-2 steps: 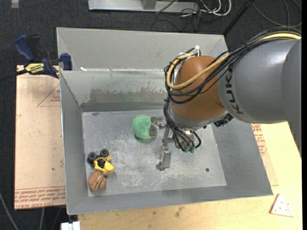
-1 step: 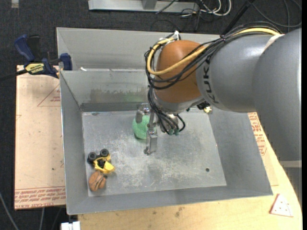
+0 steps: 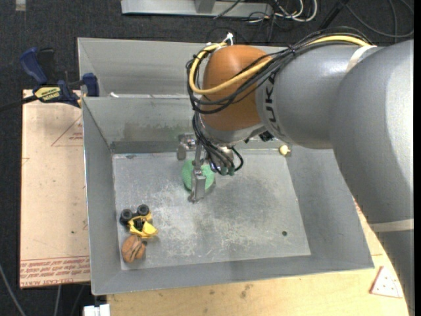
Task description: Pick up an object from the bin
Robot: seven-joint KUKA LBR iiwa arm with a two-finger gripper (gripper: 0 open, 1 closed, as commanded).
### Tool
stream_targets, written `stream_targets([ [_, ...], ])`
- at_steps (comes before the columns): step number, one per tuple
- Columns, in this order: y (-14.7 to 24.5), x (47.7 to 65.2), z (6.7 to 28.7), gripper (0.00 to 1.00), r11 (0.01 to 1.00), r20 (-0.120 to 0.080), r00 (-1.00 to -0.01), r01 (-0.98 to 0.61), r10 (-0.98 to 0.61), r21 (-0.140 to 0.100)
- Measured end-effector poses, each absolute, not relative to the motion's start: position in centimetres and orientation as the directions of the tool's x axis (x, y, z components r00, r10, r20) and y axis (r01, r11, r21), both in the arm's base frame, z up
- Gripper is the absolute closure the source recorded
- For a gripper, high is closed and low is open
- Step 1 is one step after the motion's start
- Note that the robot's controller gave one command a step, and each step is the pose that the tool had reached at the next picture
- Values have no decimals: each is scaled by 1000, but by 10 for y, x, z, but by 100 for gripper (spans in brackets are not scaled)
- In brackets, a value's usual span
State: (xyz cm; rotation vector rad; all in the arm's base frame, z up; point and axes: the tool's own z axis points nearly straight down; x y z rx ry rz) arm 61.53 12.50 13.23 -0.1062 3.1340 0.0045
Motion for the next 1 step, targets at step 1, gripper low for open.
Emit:
stream_targets([
  [1,73,624,128,0,990,-4,-990,-138,-138,2],
])
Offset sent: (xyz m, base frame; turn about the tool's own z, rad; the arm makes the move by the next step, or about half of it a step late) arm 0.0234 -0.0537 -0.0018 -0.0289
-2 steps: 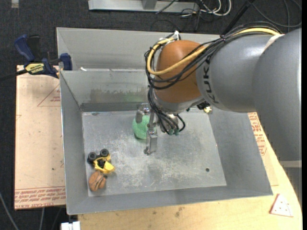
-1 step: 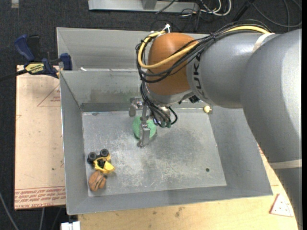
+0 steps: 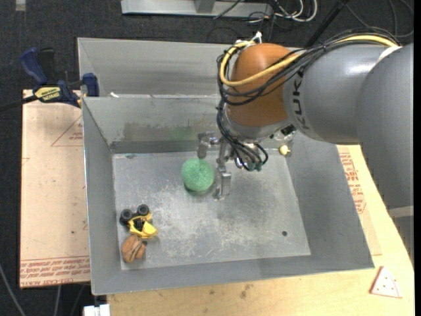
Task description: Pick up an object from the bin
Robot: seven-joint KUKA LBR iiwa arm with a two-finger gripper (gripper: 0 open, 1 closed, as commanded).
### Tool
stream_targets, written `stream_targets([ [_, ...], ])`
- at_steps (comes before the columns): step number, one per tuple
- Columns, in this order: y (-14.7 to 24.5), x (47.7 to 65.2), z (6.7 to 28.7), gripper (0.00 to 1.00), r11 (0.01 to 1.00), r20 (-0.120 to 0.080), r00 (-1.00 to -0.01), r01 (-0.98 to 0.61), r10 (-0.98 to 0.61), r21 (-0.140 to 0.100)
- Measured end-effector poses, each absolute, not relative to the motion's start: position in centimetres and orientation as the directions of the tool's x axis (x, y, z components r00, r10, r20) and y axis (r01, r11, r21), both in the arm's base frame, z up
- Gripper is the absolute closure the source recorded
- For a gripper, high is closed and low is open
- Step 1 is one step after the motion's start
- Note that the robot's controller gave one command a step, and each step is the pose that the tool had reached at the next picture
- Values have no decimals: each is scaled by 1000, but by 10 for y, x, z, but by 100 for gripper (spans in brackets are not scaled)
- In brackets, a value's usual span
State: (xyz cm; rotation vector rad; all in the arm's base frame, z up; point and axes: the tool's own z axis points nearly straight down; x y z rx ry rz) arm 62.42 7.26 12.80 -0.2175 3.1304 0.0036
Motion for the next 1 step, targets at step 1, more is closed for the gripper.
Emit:
stream_targets([
  [1,35,629,128,0,991,-3,-991,-134,-134,-2],
])
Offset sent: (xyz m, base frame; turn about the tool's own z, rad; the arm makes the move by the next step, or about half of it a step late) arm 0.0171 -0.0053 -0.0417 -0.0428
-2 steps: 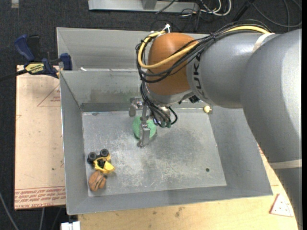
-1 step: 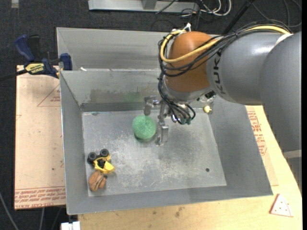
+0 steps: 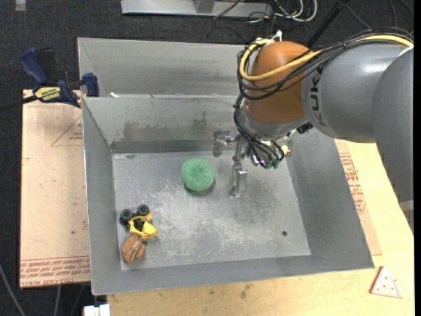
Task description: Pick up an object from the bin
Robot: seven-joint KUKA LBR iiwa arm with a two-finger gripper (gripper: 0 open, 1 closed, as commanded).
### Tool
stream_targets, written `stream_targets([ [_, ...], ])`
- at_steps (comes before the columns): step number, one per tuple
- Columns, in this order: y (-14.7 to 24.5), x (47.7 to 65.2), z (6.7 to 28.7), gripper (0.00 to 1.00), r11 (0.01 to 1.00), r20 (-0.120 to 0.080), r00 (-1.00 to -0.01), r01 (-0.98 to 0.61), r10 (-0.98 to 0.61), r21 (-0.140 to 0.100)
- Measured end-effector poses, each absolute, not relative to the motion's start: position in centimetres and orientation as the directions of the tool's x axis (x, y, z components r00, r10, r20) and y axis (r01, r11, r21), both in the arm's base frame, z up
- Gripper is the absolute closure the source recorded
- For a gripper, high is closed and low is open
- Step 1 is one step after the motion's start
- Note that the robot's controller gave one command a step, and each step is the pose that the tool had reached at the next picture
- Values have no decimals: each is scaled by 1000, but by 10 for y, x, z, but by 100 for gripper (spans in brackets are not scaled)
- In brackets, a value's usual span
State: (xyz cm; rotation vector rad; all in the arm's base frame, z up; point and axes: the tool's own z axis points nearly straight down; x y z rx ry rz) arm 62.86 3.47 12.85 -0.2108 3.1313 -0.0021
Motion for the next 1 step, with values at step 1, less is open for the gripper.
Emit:
stream_targets([
  [1,58,639,101,0,986,-7,-986,-167,-167,0],
])
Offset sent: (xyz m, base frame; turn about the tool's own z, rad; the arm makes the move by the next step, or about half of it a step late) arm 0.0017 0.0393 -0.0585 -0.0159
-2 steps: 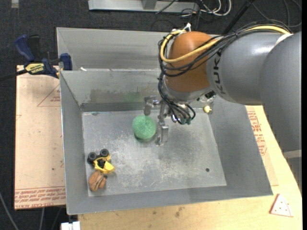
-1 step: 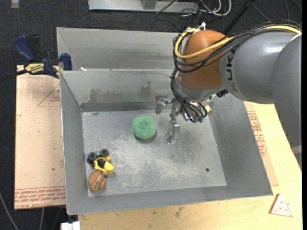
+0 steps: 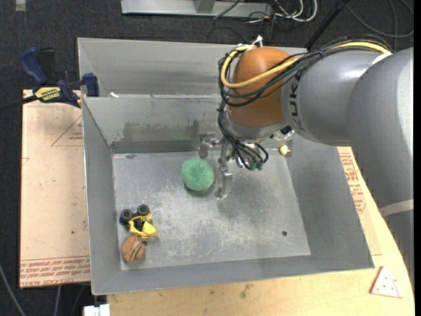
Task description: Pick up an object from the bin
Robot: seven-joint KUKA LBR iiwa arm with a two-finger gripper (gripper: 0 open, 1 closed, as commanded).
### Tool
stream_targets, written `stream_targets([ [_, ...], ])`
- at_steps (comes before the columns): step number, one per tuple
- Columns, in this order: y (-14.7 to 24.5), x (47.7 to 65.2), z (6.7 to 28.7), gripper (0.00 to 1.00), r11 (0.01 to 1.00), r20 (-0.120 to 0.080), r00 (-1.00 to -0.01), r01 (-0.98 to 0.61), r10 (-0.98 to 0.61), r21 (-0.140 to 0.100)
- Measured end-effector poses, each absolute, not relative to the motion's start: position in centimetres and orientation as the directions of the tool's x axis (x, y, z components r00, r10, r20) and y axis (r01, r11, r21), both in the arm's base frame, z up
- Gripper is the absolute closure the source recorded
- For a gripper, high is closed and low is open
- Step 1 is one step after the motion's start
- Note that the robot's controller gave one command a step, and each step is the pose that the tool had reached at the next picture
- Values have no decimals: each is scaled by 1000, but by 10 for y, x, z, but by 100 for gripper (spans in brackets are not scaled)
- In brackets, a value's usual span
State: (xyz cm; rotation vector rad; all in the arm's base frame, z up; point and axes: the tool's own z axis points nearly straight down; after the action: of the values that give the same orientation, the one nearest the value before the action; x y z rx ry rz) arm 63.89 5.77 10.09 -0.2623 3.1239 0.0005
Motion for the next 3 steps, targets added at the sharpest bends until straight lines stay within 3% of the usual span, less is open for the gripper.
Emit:
stream_targets([
  [1,75,631,70,100,989,-2,-989,-150,-150,2],
  [2,75,631,70,100,989,-2,-989,-150,-150,2],
  [3,77,625,164,100,987,-4,-987,-162,-162,1],
])
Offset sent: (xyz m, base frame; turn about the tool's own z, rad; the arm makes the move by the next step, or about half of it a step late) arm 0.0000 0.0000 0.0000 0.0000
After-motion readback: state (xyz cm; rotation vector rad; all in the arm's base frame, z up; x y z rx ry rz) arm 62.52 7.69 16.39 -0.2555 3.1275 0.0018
